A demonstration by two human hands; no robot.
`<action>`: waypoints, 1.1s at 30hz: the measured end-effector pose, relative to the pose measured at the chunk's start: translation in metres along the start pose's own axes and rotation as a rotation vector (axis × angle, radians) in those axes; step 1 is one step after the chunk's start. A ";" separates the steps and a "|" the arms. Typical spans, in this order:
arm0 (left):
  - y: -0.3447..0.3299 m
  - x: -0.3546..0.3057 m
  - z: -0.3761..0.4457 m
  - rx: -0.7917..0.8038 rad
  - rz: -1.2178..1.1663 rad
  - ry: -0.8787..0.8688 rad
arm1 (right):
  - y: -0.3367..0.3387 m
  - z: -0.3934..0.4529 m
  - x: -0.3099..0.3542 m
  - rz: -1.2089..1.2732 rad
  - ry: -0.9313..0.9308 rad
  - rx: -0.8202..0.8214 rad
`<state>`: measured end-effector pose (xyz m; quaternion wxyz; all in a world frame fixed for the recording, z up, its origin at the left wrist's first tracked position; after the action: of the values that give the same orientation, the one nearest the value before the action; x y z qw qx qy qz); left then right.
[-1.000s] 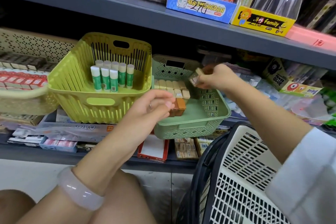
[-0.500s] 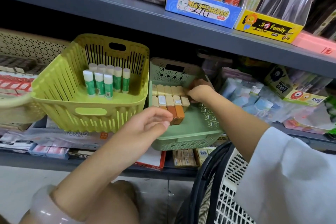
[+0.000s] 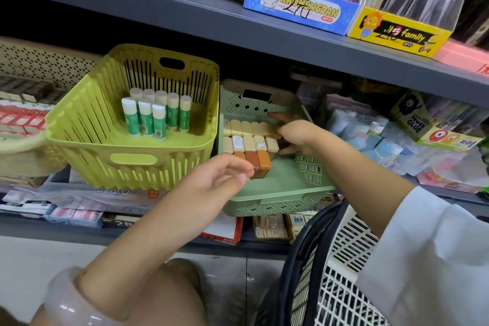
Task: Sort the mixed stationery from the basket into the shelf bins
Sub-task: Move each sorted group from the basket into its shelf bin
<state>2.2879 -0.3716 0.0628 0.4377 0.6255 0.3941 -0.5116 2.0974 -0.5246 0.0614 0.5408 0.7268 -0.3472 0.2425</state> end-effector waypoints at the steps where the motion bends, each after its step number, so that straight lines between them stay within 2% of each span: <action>1: 0.000 0.000 0.000 -0.007 -0.005 -0.001 | 0.002 -0.001 -0.001 0.008 -0.043 -0.021; 4: 0.000 -0.001 0.000 -0.029 -0.022 -0.004 | 0.003 -0.006 -0.005 0.056 -0.117 -0.084; 12: 0.002 -0.006 -0.003 -0.120 -0.069 -0.011 | -0.004 -0.019 -0.011 0.012 -0.009 -0.005; 14: 0.003 -0.008 -0.004 -0.176 -0.072 -0.011 | 0.001 -0.023 -0.009 -0.182 0.122 -0.033; 16: 0.005 -0.007 -0.006 -0.233 -0.045 0.003 | 0.005 -0.032 -0.004 -0.388 0.363 -0.046; 18: 0.007 -0.005 -0.006 -0.265 0.022 0.040 | 0.001 -0.048 0.004 -0.487 0.583 0.122; 20: 0.007 -0.002 -0.006 -0.260 0.074 0.084 | -0.011 -0.058 0.010 -0.641 0.704 0.284; 22: 0.006 0.000 -0.005 -0.257 0.104 0.107 | -0.026 -0.059 0.015 -0.833 0.803 0.279; 27: 0.006 0.001 -0.006 -0.251 0.125 0.119 | -0.049 -0.050 0.023 -0.989 0.891 0.178; 33: 0.007 0.002 -0.006 -0.241 0.108 0.126 | -0.052 -0.045 0.020 -0.941 0.891 0.159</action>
<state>2.2964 -0.3683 0.0626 0.5109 0.6197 0.4451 -0.3960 2.1510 -0.4775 0.0573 0.6261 0.6688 0.2845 0.2825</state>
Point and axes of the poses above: each hand's wrist, its own z-axis towards the middle knuckle, its own y-axis out of the back of the hand, x = y × z, the point moved 1 cm from there along z, towards the middle knuckle, and after that the axes turned 6 degrees about y, right-handed, at the moved point
